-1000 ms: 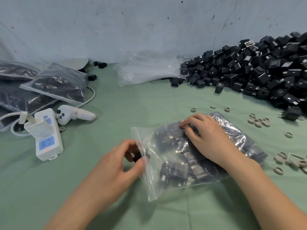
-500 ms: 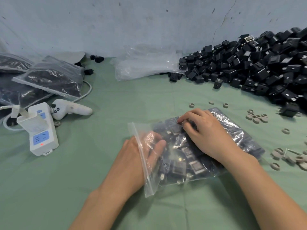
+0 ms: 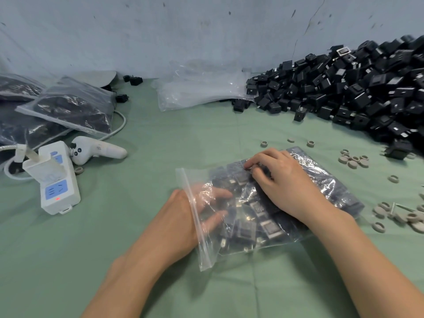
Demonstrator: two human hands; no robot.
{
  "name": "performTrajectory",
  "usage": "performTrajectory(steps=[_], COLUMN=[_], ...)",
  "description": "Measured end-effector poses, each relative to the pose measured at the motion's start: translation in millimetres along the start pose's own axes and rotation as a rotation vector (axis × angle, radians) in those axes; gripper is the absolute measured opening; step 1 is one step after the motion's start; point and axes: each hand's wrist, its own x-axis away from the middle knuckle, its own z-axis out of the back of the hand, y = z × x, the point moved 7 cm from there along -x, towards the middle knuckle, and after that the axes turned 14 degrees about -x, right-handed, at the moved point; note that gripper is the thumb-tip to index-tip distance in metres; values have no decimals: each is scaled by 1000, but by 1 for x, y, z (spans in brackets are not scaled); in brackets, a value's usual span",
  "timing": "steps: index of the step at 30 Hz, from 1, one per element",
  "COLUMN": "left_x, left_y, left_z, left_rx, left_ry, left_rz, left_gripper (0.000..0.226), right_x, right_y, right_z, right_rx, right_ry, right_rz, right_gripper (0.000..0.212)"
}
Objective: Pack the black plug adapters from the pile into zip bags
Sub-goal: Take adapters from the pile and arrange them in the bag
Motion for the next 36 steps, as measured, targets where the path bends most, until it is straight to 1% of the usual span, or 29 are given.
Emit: performTrajectory(steps=[5,7,8,9,10,11,12,13,14,15,18,20,21,24,28,30,34,36], left_x=[4,-2,-4,0,2,0,-2,-2,-6,-4,10,20,21,22,20,22,25,23], left_y=[-5,4,9,17,13,12,15,10,6,1,0,1,2,0,2,-3,-2,0], left_z=[4,3,1,0,-3,-6,-12,-9,-8,-3,4,-1,-5,-10,-1,2,5,6], left_rx=[-17,-7,-7,-36,-29,25,174,306,337,395,462,526,508,283,281,240,140,146], left_ry=[4,-31,-37,-15,29,25,-19,-49,-54,-75,-148,-242,-260,-255,-161,-117,-44,-7], left_rz=[63,120,122,43,67,114,84,163,203,224,106,92,83,72,66,93,51,80], left_gripper=[31,21,13,10,16,18,15,11,10,14,23,26,33,47,36,37,32,38], right_x=[-1,-1,-1,-1,-1,-1,-1,-1,-1,-1,-1,-1,-2,-1,0,-1,-2,-2], right_y=[0,0,0,0,0,0,0,0,0,1,1,1,1,1,1,0,1,1], right_z=[0,0,0,0,0,0,0,0,0,0,0,0,-1,-1,-1,-1,0,-1], right_rx=[5,10,10,10,11,12,13,11,9,6,8,7,5,2,-3,-9,-12,-12], right_ry=[-5,-6,-7,-8,-8,-10,-11,-11,-9,-7,-9,-10,-9,-7,-5,4,7,4], right_rz=[2,0,0,1,1,1,1,2,2,2,4,6,6,8,9,12,15,17], right_gripper=[25,25,25,25,25,25,25,26,26,26,26,26,26,25,25,25,24,25])
